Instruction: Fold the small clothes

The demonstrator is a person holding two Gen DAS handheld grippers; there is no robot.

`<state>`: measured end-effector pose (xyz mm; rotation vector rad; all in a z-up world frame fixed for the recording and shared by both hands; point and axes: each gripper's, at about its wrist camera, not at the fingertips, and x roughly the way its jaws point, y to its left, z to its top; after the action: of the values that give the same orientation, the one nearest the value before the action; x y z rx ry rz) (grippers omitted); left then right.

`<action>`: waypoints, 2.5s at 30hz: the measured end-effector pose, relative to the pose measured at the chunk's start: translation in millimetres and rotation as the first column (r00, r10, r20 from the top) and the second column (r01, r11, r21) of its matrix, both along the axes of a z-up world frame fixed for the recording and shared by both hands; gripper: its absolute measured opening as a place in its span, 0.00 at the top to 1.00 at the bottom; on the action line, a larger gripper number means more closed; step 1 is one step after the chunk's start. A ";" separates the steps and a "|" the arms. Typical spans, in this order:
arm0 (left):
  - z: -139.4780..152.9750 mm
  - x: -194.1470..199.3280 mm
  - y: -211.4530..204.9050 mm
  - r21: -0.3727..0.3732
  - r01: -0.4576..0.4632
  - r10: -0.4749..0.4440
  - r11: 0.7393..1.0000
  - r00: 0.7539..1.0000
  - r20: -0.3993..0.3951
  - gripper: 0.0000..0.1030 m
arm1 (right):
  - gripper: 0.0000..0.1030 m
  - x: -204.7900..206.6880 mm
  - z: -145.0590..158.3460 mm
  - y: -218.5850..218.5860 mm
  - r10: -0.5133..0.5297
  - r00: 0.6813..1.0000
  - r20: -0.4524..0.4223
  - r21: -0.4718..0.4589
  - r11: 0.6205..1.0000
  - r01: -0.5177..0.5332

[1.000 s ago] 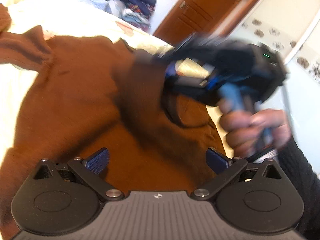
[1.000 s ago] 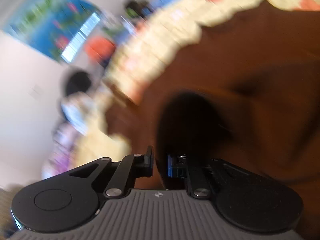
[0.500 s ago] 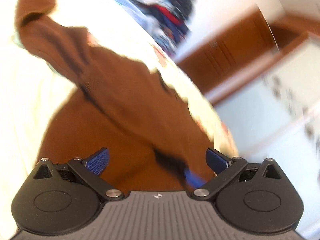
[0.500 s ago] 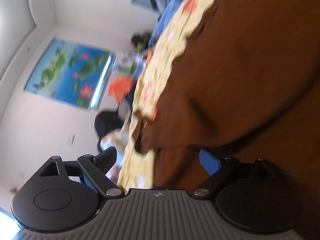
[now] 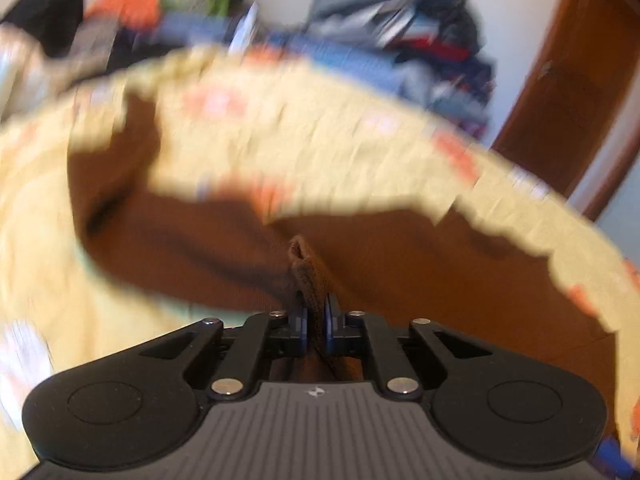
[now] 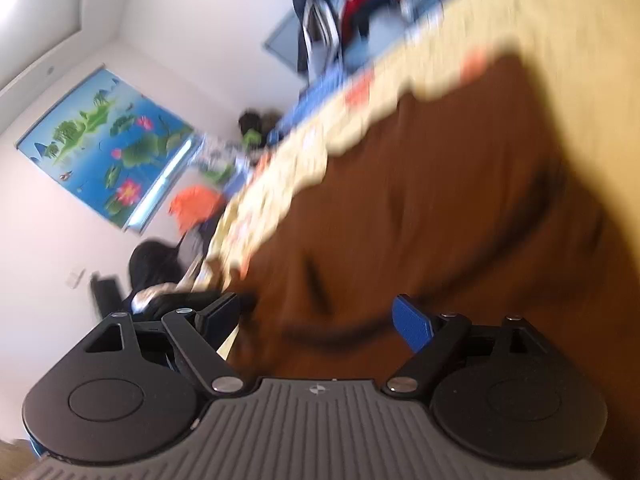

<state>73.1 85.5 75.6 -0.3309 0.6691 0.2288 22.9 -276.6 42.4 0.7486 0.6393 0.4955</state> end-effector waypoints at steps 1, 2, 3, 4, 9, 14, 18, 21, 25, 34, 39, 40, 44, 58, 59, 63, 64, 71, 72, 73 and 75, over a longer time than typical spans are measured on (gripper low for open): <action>13.4 -5.4 1.4 0.032 0.016 -0.017 0.999 0.999 0.050 0.93 | 0.17 10.1 6.5 -11.8 -0.043 0.999 0.004 -0.023 0.999 0.043; 25.7 -11.9 3.5 0.052 0.036 -0.041 0.998 0.995 0.091 0.93 | 0.17 21.9 11.4 -24.0 -0.081 0.997 0.005 -0.052 0.995 0.081; 32.8 -15.0 6.4 0.060 0.058 -0.065 0.996 0.991 0.113 0.93 | 0.17 34.1 14.8 -35.5 -0.117 0.993 0.008 -0.092 0.989 0.117; 35.5 -19.2 6.9 0.072 0.072 -0.080 0.995 0.989 0.121 0.93 | 0.17 47.4 17.3 -44.8 -0.149 0.989 0.008 -0.144 0.978 0.149; -1.1 -15.8 -10.8 0.112 0.182 -0.180 0.977 0.983 -0.031 0.93 | 0.17 116.7 1.8 -55.9 -0.200 0.977 -0.077 -0.347 0.924 0.162; -14.6 -22.6 2.5 0.013 0.184 -0.182 0.983 0.978 -0.103 0.91 | 0.27 137.4 -13.0 -42.2 -0.151 0.985 -0.080 -0.381 0.918 0.110; -1.1 -34.5 32.4 -0.109 0.161 -0.167 0.981 0.985 -0.050 0.90 | 0.28 131.5 -14.4 -42.7 -0.123 0.990 -0.073 -0.371 0.924 0.088; -0.5 -32.9 47.6 -0.198 0.127 -0.134 0.972 0.991 -0.023 0.90 | 0.29 126.7 -14.9 -44.5 -0.127 0.990 -0.058 -0.362 0.927 0.097; -6.3 -17.4 42.0 -0.191 0.148 -0.160 0.970 0.986 -0.053 0.89 | 0.28 123.9 -16.0 -43.1 -0.141 0.989 -0.051 -0.356 0.927 0.114; 48.9 -33.2 -1.3 0.217 0.203 -0.243 0.955 0.954 0.178 0.95 | 0.86 111.3 2.8 -75.6 -0.224 0.975 0.009 -0.282 0.934 0.217; 9.5 7.0 4.9 0.235 0.204 -0.215 0.950 0.977 0.019 0.95 | 0.86 114.5 -17.4 -102.4 -0.292 0.954 -0.064 -0.294 0.919 0.262; -0.3 13.0 5.9 0.235 0.205 -0.205 0.950 0.979 -0.027 0.95 | 0.86 114.5 -21.4 -102.8 -0.294 0.953 -0.068 -0.303 0.917 0.261; -7.9 -0.5 7.2 0.197 0.241 -0.242 0.950 0.970 -0.019 0.95 | 0.79 114.3 -28.1 -106.4 -0.274 0.955 -0.115 -0.247 0.939 0.240; 77.2 -10.3 -0.8 0.297 0.216 -0.291 0.930 0.926 0.239 0.95 | 0.41 131.2 -13.3 -84.3 -0.221 0.968 -0.117 -0.267 0.946 0.183; 84.1 -13.8 2.2 0.310 0.197 -0.285 0.930 0.919 0.271 0.95 | 0.41 128.6 -13.2 -88.9 -0.223 0.968 -0.116 -0.268 0.945 0.186; 50.5 3.3 13.6 0.351 0.176 -0.232 0.920 0.964 0.126 0.95 | 0.40 126.1 -18.8 -88.1 -0.210 0.969 -0.130 -0.293 0.942 0.165; 31.8 10.5 17.5 0.333 0.191 -0.217 0.924 0.975 0.042 0.95 | 0.38 125.7 -18.8 -85.5 -0.205 0.971 -0.126 -0.295 0.942 0.160; -18.9 -5.3 18.2 0.307 0.255 -0.233 0.917 0.967 -0.108 0.94 | 0.85 136.3 -19.8 -56.0 -0.093 0.985 -0.144 -0.342 0.939 0.039; -15.2 -7.2 18.5 0.305 0.248 -0.229 0.919 0.969 -0.097 0.94 | 0.85 135.3 -15.8 -56.7 -0.103 0.987 -0.122 -0.344 0.937 0.055; -9.3 -9.3 19.1 0.305 0.242 -0.229 0.921 0.970 -0.078 0.94 | 0.86 133.4 -9.6 -60.2 -0.113 0.989 -0.098 -0.334 0.940 0.074; 2.9 -15.6 19.3 0.305 0.246 -0.244 0.920 0.969 -0.043 0.94 | 0.88 131.4 -4.4 -74.8 -0.141 0.987 -0.074 -0.293 0.950 0.113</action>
<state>57.5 104.8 78.5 0.0554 0.6609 0.0913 154.3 -351.3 38.1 0.5345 0.7282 0.2417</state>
